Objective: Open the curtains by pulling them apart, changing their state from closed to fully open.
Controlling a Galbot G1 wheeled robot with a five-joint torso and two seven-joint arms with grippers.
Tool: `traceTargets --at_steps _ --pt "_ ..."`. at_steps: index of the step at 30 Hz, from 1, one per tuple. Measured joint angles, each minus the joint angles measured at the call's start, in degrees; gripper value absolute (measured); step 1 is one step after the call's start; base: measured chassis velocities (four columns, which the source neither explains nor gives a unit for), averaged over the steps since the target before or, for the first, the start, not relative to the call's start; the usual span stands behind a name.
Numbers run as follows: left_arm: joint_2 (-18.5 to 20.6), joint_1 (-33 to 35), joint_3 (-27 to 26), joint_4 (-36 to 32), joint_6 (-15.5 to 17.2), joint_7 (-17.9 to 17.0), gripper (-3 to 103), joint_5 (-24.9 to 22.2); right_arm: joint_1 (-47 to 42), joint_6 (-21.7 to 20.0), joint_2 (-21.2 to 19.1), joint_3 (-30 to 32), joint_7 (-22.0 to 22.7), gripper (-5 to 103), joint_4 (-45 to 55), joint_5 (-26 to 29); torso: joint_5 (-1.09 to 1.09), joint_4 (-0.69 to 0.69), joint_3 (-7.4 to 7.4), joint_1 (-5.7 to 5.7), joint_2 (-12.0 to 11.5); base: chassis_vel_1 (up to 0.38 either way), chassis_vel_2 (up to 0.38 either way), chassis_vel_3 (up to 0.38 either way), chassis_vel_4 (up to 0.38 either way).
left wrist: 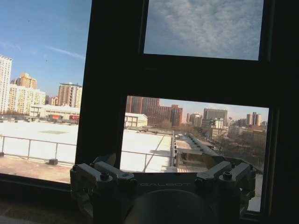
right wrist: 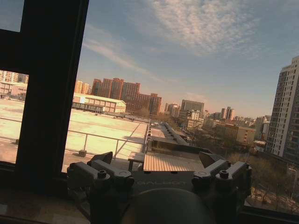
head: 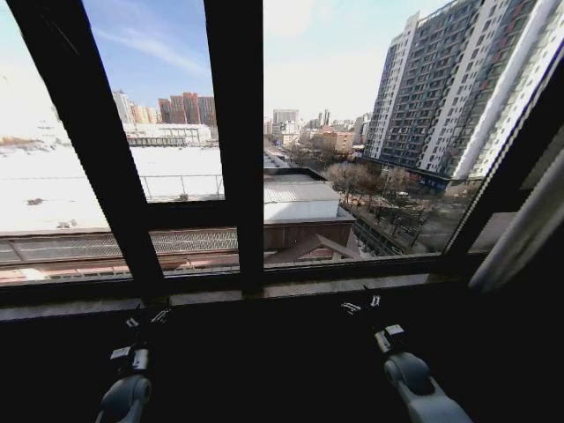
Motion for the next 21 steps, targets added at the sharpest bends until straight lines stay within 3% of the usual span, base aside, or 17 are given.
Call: traceTargets --at_steps 7,15,21 --pt "-0.02 -0.01 0.06 0.01 0.0 0.02 100 0.0 0.0 0.0 -0.01 0.02 0.0 100 0.0 0.0 0.01 -0.03 0.01 0.01 -0.02 0.02 -0.242 -0.04 0.254" --pt "-0.03 0.0 0.07 0.01 0.0 0.04 100 0.0 0.0 0.0 -0.02 0.03 0.0 100 0.0 0.0 -0.02 -0.02 -0.01 -0.03 0.0 0.17 -0.345 -0.179 0.351" --pt "-0.03 0.02 0.07 0.01 0.0 0.06 100 0.0 -0.01 0.0 -0.02 0.03 0.0 100 0.0 0.0 -0.02 0.01 -0.03 -0.07 0.04 0.169 -0.167 -0.16 0.186"
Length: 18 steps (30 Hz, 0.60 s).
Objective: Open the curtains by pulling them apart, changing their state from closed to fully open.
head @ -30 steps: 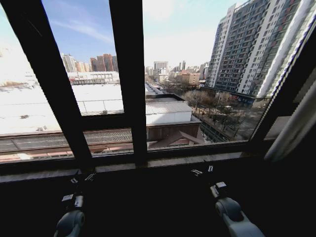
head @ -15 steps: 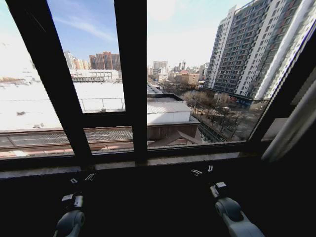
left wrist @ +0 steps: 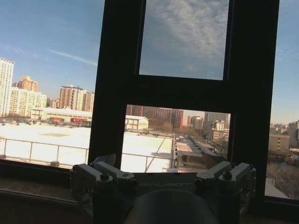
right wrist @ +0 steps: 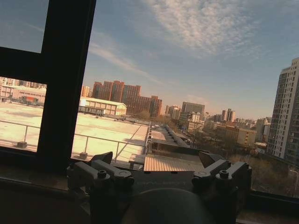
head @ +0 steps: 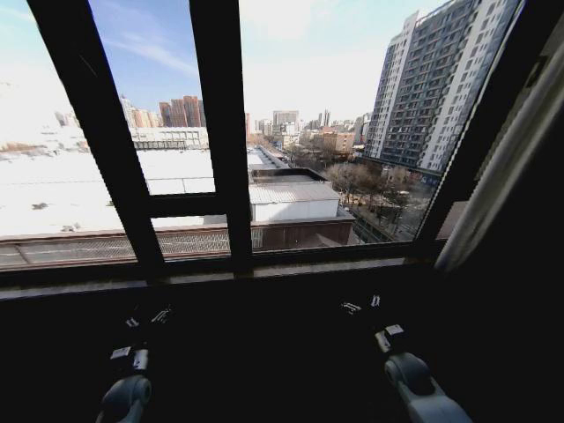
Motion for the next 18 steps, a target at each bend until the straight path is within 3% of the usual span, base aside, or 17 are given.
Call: traceTargets --at_steps 9,18 --pt "0.0 -0.02 0.01 0.0 -0.01 0.01 100 0.0 0.03 0.0 0.0 0.0 0.0 100 0.0 0.0 0.05 -0.03 0.06 0.16 -0.08 0.052 0.024 -0.052 -0.021" --pt "0.01 0.0 -0.02 0.01 0.0 0.01 100 0.0 0.01 0.0 0.0 -0.01 0.0 100 0.0 0.0 -0.01 0.02 0.0 0.01 -0.02 0.195 -0.001 -0.186 0.005"
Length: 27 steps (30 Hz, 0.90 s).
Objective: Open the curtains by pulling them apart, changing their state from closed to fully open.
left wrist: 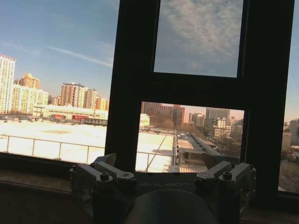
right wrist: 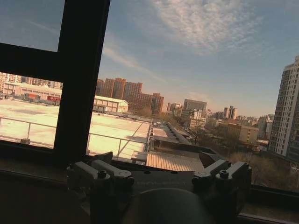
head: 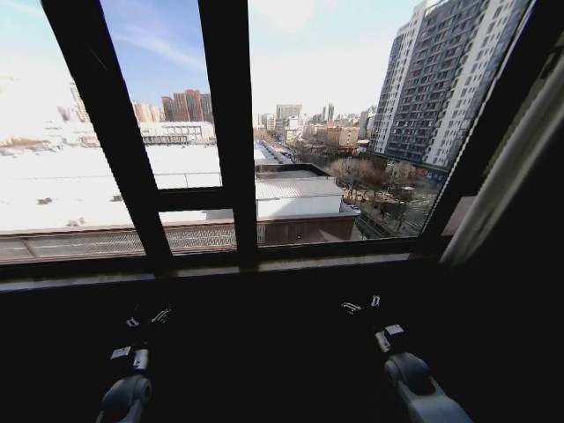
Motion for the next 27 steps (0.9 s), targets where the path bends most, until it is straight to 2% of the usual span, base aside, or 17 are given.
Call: traceTargets --at_steps 10,13,27 --pt "0.0 -0.02 0.02 -0.01 0.0 0.01 100 0.0 0.0 0.0 0.0 0.0 0.0 100 0.0 0.0 0.1 -0.06 0.04 0.12 -0.04 0.049 -0.013 -0.053 0.0" --pt "0.0 -0.02 0.03 -0.01 0.0 0.01 100 0.0 0.01 0.0 0.0 0.01 0.0 100 0.0 0.0 0.03 -0.05 0.04 0.12 -0.04 0.001 -0.083 -0.017 0.098" --pt "0.0 0.01 0.0 0.0 0.0 -0.02 100 0.0 -0.01 0.0 0.0 0.0 0.0 100 0.0 0.0 0.03 -0.04 -0.02 -0.04 0.05 0.143 -0.128 -0.147 0.132"
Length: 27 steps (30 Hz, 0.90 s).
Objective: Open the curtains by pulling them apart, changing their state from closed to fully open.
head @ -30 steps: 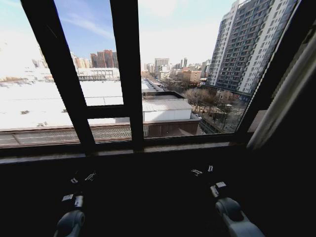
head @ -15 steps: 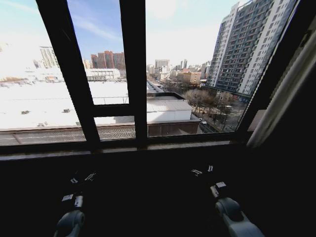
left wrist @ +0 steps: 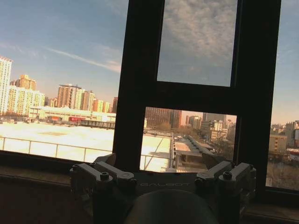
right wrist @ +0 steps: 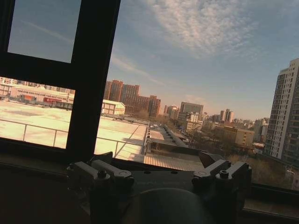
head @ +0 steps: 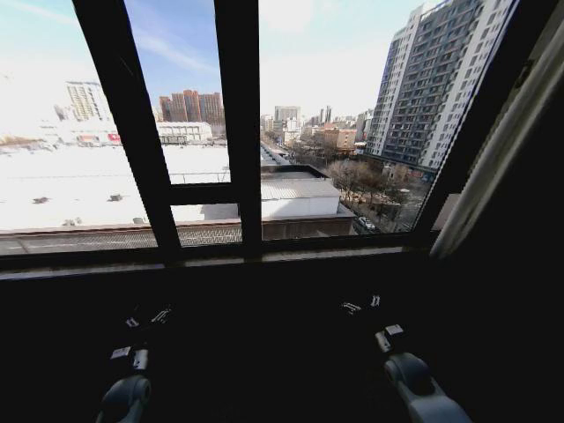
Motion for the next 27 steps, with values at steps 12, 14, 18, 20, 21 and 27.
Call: traceTargets --at_steps 12,14,18,20,21,27 --pt "0.0 -0.03 0.03 -0.01 0.0 0.01 100 0.0 0.02 0.0 0.0 0.0 0.0 100 -0.01 0.0 0.01 -0.01 0.05 0.13 -0.1 0.009 -0.027 -0.014 0.018" --pt "0.0 -0.03 0.03 -0.01 0.0 0.01 100 0.0 0.02 0.0 0.0 0.0 0.0 100 0.0 0.0 0.01 -0.01 0.05 0.11 -0.09 0.098 -0.118 -0.083 0.103" --pt "0.0 -0.01 0.02 -0.01 0.0 0.01 100 0.0 0.0 0.0 0.0 0.0 0.0 100 0.0 0.0 0.01 0.0 0.01 0.03 -0.03 0.1 -0.129 -0.097 0.119" --pt "0.0 -0.01 0.02 -0.01 0.0 0.01 100 0.0 0.0 0.0 0.0 0.0 0.0 100 0.0 0.0 0.01 0.0 0.01 0.02 -0.03 0.079 -0.079 -0.074 0.108" --pt "0.0 -0.01 0.02 -0.01 0.0 0.01 100 0.0 0.0 0.0 0.0 0.0 0.0 100 0.0 0.0 0.0 0.0 0.01 0.02 -0.03 0.071 -0.039 -0.061 0.083" --pt "0.0 -0.01 0.03 -0.01 0.0 0.01 100 0.0 0.01 0.0 0.0 0.0 0.0 100 0.0 0.0 0.02 0.0 0.05 0.12 -0.07 0.01 -0.019 -0.023 0.027"
